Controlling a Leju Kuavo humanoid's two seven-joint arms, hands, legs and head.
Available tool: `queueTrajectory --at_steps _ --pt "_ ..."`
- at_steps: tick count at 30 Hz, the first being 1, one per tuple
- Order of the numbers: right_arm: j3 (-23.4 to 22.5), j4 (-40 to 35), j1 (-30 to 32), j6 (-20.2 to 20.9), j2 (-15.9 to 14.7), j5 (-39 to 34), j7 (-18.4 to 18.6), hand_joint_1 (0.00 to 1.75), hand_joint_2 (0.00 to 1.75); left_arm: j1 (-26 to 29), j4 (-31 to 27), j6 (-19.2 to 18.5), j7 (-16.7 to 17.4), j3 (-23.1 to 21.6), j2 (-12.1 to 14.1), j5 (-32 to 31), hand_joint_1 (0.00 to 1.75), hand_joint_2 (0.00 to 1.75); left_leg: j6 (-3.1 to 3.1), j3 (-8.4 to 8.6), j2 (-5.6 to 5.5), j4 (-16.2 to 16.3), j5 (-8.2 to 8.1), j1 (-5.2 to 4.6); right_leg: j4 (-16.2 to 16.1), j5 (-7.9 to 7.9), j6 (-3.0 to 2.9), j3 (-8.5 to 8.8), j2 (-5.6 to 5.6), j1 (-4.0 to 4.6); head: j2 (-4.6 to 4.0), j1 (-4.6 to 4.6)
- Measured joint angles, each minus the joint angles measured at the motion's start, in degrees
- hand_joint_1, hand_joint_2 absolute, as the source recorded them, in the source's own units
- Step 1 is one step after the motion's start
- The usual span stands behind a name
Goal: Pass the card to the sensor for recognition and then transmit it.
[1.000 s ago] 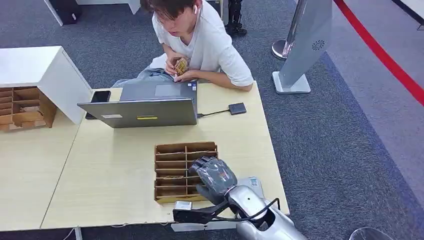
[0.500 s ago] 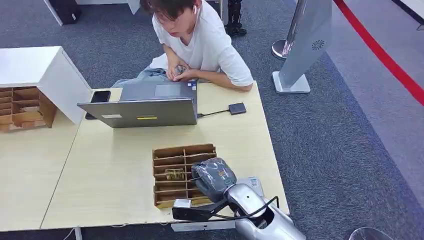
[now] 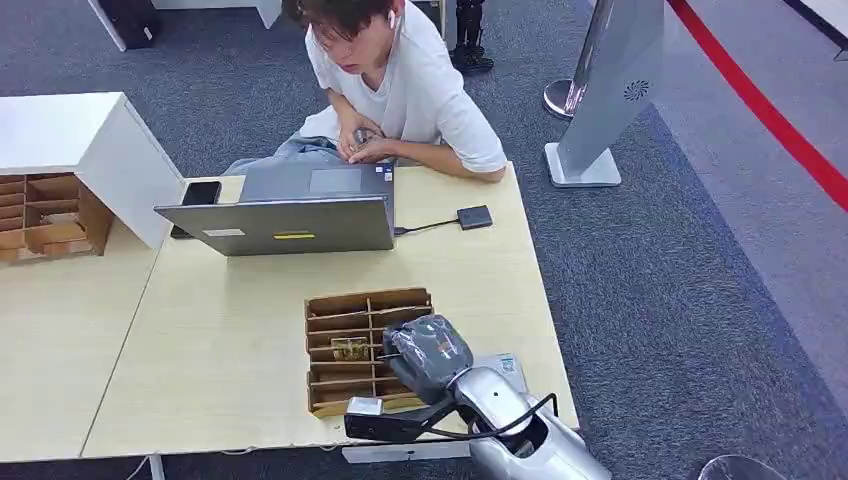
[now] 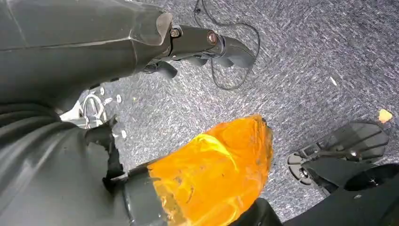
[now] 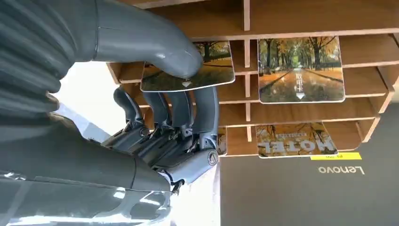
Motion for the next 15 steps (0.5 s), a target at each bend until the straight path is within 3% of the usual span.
queueTrajectory --at_steps 15 --pt "-0.35 -10.71 0.45 -2.69 -0.96 1.73 -0.02 1.48 1.75 0.25 0.00 0.52 -0.50 1.77 0.00 0.72 0.00 0.00 0.00 0.00 0.01 0.00 0.00 0.00 0.00 0.00 0.00 -0.01 0.01 0.00 0.00 0.00"
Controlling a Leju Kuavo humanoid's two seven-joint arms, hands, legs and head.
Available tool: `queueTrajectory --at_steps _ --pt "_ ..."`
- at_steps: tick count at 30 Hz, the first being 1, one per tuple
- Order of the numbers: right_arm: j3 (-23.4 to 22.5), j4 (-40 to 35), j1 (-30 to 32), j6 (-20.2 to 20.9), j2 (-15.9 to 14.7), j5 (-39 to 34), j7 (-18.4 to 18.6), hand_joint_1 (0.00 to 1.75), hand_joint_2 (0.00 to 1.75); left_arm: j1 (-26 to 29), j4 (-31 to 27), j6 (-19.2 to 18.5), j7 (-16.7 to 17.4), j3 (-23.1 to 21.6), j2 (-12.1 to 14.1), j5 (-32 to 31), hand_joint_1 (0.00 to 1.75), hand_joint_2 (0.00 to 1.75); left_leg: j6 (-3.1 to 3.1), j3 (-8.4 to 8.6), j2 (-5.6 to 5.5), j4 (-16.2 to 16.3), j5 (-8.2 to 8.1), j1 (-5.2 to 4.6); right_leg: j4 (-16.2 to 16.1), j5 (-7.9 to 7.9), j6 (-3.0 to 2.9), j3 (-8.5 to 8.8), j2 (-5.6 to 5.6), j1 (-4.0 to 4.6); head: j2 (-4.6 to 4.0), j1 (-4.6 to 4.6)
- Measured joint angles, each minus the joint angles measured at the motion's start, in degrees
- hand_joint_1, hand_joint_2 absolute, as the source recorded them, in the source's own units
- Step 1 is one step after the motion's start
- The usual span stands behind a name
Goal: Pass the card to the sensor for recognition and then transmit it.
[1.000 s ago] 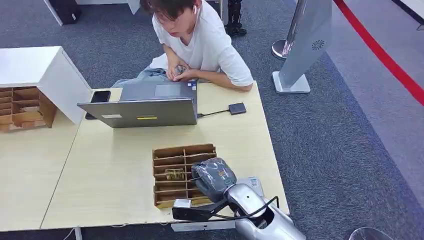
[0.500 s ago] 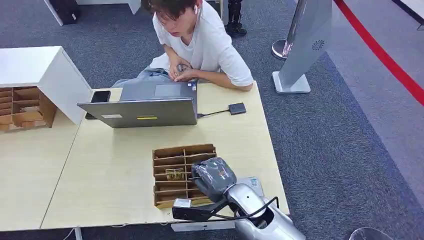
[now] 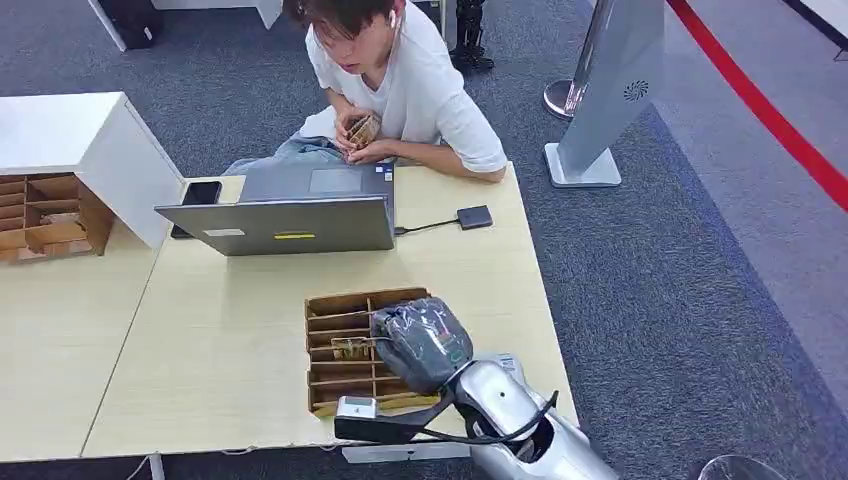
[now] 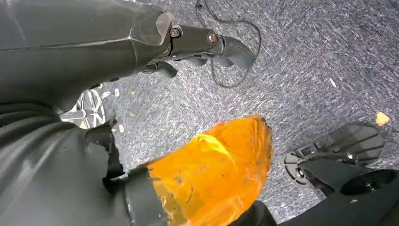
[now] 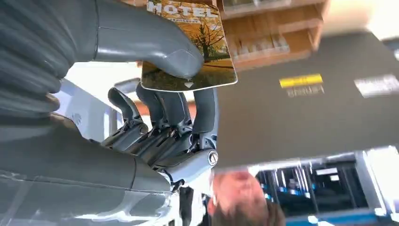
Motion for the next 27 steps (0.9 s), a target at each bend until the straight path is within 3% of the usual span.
queueTrajectory --at_steps 6,12,27 --pt "-0.59 -4.94 0.40 -0.96 -0.96 0.35 -0.09 1.47 1.75 0.29 0.00 0.26 -0.42 0.90 0.02 0.15 0.00 0.00 0.00 0.00 0.00 0.00 0.00 0.00 0.00 0.00 0.00 0.00 0.00 0.00 0.00 0.00" --pt "-1.29 -8.10 0.52 -1.66 -1.81 0.59 -0.52 1.62 1.75 0.49 0.00 0.48 -0.55 1.29 0.00 0.13 0.00 0.00 0.00 0.00 0.00 0.00 0.00 0.00 0.00 0.00 0.00 0.00 0.00 0.00 0.00 0.00" --pt "-2.38 -8.98 -0.57 -2.60 -1.90 -1.71 -1.64 1.75 1.75 0.43 0.00 0.31 -0.70 1.35 -0.13 -0.94 0.00 0.00 0.00 -0.01 0.00 0.00 0.00 0.00 0.00 0.00 0.00 0.00 0.00 0.00 0.00 0.00"
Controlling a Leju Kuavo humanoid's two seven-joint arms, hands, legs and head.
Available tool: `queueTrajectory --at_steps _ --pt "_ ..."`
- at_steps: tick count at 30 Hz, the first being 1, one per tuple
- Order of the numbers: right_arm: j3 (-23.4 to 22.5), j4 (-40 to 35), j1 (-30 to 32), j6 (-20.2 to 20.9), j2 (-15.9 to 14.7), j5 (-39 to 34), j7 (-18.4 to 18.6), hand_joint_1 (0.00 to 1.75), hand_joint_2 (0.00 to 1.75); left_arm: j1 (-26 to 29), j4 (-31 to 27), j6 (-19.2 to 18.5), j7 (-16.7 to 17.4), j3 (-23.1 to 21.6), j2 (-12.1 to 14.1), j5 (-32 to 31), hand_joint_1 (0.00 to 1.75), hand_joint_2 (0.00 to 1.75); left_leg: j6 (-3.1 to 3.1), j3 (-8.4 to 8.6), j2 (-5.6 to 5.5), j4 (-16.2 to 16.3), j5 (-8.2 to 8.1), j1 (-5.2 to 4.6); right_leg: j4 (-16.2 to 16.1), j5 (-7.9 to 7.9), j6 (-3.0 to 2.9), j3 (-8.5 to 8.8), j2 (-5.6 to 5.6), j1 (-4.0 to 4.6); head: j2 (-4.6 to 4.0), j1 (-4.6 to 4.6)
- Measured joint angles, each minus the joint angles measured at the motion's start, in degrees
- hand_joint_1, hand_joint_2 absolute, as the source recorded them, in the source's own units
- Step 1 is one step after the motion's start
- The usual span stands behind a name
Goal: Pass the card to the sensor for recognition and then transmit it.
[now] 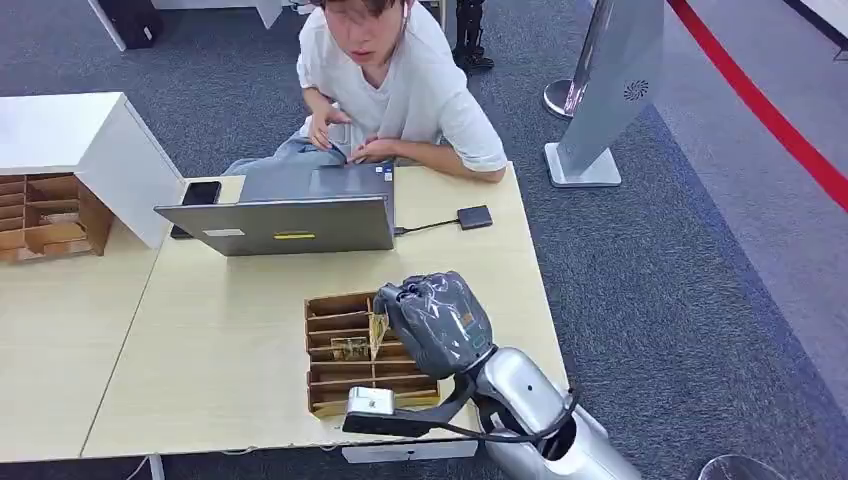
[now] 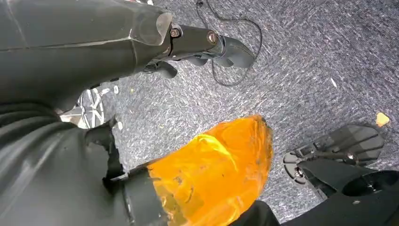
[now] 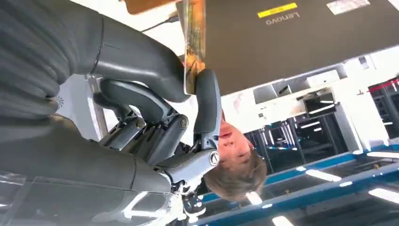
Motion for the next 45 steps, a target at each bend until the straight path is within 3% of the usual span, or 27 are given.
queueTrajectory --at_steps 16,21,29,40,41,42,43,44,45 --pt "-0.26 1.14 -4.96 1.20 3.04 -0.07 0.11 1.75 1.75 -0.76 0.00 -1.07 0.22 -0.02 -0.33 -1.49 0.00 0.00 0.00 0.00 0.00 0.00 0.01 0.00 0.01 0.00 0.00 0.00 0.00 0.00 0.00 0.00" --pt "-0.48 2.65 -6.78 1.42 4.13 0.61 2.21 1.75 1.75 -1.00 0.00 -1.49 0.44 -0.15 -0.44 -2.38 0.00 0.00 0.00 0.00 0.00 0.00 0.01 0.00 0.01 0.00 0.00 0.00 0.01 0.00 0.00 -0.02" --pt "-2.51 6.68 -7.75 -3.37 7.93 4.46 5.36 1.75 1.75 -1.12 0.00 -1.49 1.01 -0.52 -0.79 -3.52 0.00 0.00 -0.03 0.01 0.00 0.00 0.03 0.01 0.02 0.01 -0.02 0.00 0.00 0.01 0.00 0.00" --pt "-2.93 10.62 -9.72 -3.21 11.67 4.63 5.51 1.75 1.75 -1.79 0.00 -1.81 1.55 -0.83 -0.94 -4.41 0.00 0.00 -0.04 0.00 0.00 0.00 0.03 0.01 0.02 0.02 -0.02 0.00 0.01 0.00 0.00 0.00" --pt "-2.93 10.67 -9.72 -3.13 11.85 4.11 5.31 1.69 1.75 -1.79 0.00 -1.81 1.55 -0.83 -0.94 -4.41 0.00 0.00 -0.04 0.00 -0.01 0.00 0.03 0.01 0.02 0.02 -0.02 0.00 0.00 0.00 0.00 0.00" --pt "-2.93 10.67 -9.72 -2.95 12.00 3.49 5.07 0.51 1.75 -1.79 0.00 -1.81 1.55 -0.83 -0.94 -4.41 0.00 0.00 -0.04 0.00 -0.01 0.00 0.03 0.01 0.02 0.02 -0.02 0.00 0.00 0.00 0.00 0.00" --pt "-2.93 10.67 -9.72 -2.78 12.19 2.67 4.79 0.51 1.75 -1.79 0.00 -1.77 1.55 -0.83 -0.94 -4.41 0.00 0.00 -0.04 0.00 -0.01 0.00 0.03 0.01 0.02 0.02 -0.02 0.00 0.00 0.00 0.00 0.00" --pt "-2.93 10.67 -9.71 -2.58 12.35 1.86 4.61 0.00 1.75 -1.79 0.00 -1.73 1.55 -0.83 -0.94 -4.39 0.00 0.00 -0.04 0.00 0.00 0.00 0.03 0.01 0.02 0.02 -0.02 -0.01 0.01 0.00 0.00 0.00" --pt "-2.93 10.67 -9.71 -2.51 12.48 1.32 4.31 0.00 1.75 -1.79 0.00 -1.68 1.55 -0.83 -0.94 -4.39 0.00 0.00 -0.04 0.00 0.00 0.00 0.03 0.01 0.01 0.01 -0.02 -0.01 0.01 0.00 0.00 0.00"
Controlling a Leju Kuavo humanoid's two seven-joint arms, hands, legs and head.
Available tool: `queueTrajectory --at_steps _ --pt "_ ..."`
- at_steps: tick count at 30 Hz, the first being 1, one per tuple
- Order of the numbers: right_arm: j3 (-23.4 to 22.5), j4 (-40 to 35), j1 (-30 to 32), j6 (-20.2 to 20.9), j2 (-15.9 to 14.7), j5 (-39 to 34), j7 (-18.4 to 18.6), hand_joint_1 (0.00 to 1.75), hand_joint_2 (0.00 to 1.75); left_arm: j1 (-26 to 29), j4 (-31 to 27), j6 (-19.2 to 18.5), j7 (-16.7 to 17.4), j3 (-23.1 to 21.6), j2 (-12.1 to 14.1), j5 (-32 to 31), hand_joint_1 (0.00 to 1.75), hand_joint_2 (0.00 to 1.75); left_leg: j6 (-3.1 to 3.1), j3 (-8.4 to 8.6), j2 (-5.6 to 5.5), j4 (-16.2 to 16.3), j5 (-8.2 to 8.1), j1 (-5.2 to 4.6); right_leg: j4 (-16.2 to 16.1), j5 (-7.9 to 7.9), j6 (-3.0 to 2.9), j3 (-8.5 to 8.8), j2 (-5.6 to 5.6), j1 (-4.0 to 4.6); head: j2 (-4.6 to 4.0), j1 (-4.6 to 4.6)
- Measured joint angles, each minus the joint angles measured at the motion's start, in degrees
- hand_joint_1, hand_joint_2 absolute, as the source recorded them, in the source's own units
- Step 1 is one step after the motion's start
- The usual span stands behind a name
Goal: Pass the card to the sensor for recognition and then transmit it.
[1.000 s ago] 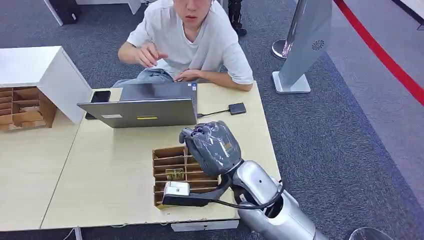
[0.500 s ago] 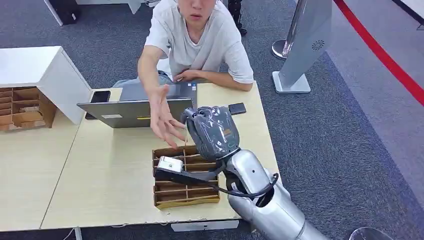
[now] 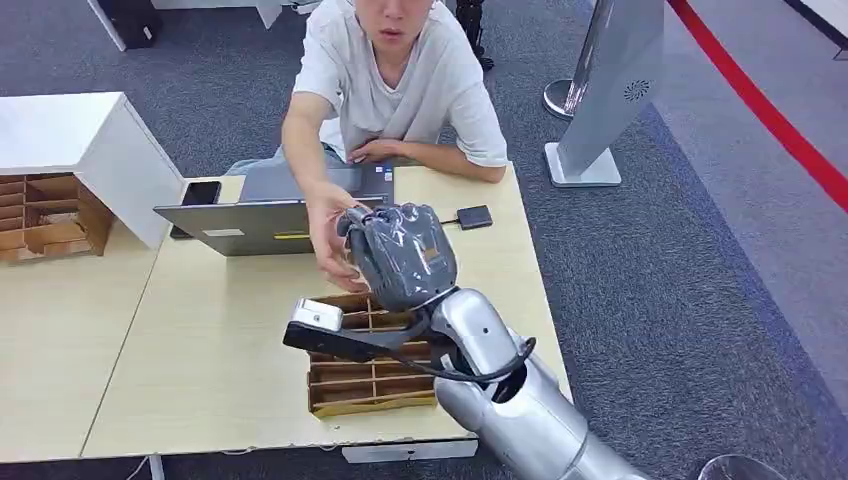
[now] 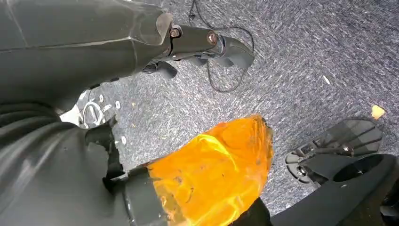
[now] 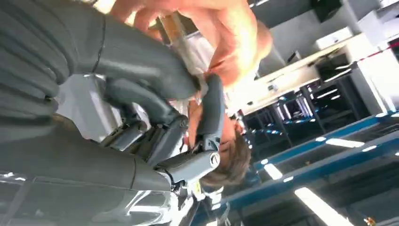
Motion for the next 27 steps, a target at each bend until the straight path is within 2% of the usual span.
queueTrajectory --at_steps 4,5,14,23,27 --pt "0.04 -0.04 0.02 0.55 0.29 -1.42 -0.66 0.00 1.75 0.01 0.00 0.02 0.00 0.00 0.00 0.00 0.00 0.00 0.00 0.00 0.00 0.00 0.00 0.00 0.00 0.00 0.00 0.00 0.00 0.00 0.00 0.00" --pt "0.02 -0.04 0.02 0.55 0.31 -1.69 -0.66 0.00 0.00 0.01 0.00 0.04 0.00 0.00 0.00 0.00 0.00 0.00 0.00 0.00 0.00 0.00 0.00 0.00 0.00 0.00 0.00 0.00 0.00 0.00 0.00 0.00" --pt "-0.26 -1.40 1.63 -1.73 0.29 -4.68 -2.87 0.00 0.00 0.07 0.00 0.81 -0.18 0.02 0.00 0.53 0.00 0.00 0.00 0.01 0.00 0.00 0.00 0.00 0.00 0.00 0.00 0.00 0.00 0.00 0.00 0.00" --pt "-2.06 -6.71 7.65 -4.77 -0.66 -14.35 -9.49 0.00 0.00 0.89 0.00 2.30 -0.85 0.39 0.11 1.86 0.00 0.00 0.00 0.00 0.00 0.00 -0.01 0.00 -0.02 -0.01 0.01 -0.02 0.01 0.00 0.00 0.00" --pt "-3.41 -10.12 11.11 -6.10 -1.05 -22.68 -14.80 0.00 0.00 1.23 0.00 2.97 -1.29 0.59 0.11 2.40 0.00 0.00 0.00 0.00 0.00 0.00 -0.01 0.00 -0.02 -0.01 0.01 -0.02 -0.01 0.00 0.00 0.00"
